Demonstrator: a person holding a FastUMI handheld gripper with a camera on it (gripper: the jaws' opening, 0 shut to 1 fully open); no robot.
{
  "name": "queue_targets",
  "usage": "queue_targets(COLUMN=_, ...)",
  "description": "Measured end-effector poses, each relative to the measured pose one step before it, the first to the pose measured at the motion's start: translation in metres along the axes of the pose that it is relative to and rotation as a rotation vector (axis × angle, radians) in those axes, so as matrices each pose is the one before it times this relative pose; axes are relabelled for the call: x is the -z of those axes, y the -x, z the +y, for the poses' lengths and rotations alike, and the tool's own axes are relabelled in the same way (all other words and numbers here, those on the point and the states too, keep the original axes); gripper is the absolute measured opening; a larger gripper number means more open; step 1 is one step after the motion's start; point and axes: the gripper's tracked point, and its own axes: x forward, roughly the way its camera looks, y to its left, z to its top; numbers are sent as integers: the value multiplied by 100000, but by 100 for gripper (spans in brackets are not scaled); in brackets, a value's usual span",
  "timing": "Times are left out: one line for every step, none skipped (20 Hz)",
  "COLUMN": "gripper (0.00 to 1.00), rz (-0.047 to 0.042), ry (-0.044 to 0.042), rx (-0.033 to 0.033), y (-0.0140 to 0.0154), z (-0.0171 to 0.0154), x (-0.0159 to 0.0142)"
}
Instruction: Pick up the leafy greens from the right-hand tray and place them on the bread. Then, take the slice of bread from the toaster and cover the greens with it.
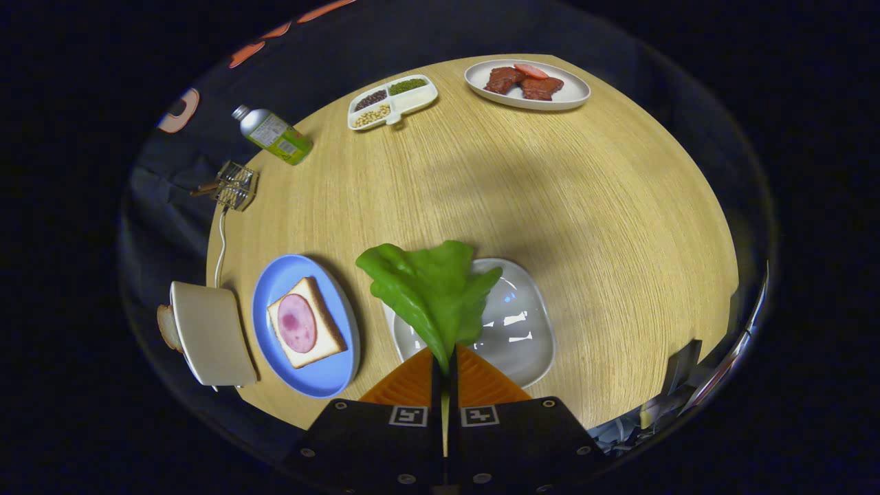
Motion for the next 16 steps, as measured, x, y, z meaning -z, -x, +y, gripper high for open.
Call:
queue_targets(gripper=4, rz=-946, ry=1336, rx=-1193, y=535, z=835, x=-262)
queue_targets(gripper=3, rz=-1169, ry=1297, rx=-967, y=445, z=900, x=-290)
queue_targets(gripper=3, rz=-654, ry=1410, rx=-1436, y=343, z=1036, x=-165)
queue_targets(gripper=3, rz=-890, ry=1058, rx=-1343, y=281, z=1025, x=-272)
queue_targets(gripper=3, rz=-583, ry=1525, rx=-987, y=47, z=1031, x=-252)
queue_targets(gripper=3, rz=-181, ry=1475, rx=-350, y=-80, z=775, x=-103)
queue_targets(gripper=3, rz=146, ry=1684, rx=-729, y=-151, z=1042, x=-91)
queue_targets(gripper=3, rz=562, ry=1290, rx=-563, y=-319, z=918, x=24)
queue_targets(gripper=3, rz=590, ry=1378, rx=-692, y=-413, z=992, x=33)
queue_targets(gripper=3, rz=585, ry=1552, rx=-654, y=-534, z=939, x=62)
queue_targets(gripper=3, rz=872, ry=1480, rx=-495, y=-404, z=777, x=105)
queue_targets(gripper=3, rz=589, ry=1230, rx=-396, y=-523, z=804, x=-33)
queue_targets(gripper=3, rz=487, ry=785, rx=84, y=-626, z=549, x=-23)
queue_targets(gripper=3, rz=859, ry=621, rx=292, y=-565, z=498, x=-3)
queue_targets(gripper=3, rz=936, ry=266, rx=420, y=-610, z=559, x=-3)
queue_targets(gripper=3, rz=1079, ry=311, rx=434, y=-666, z=443, x=-47)
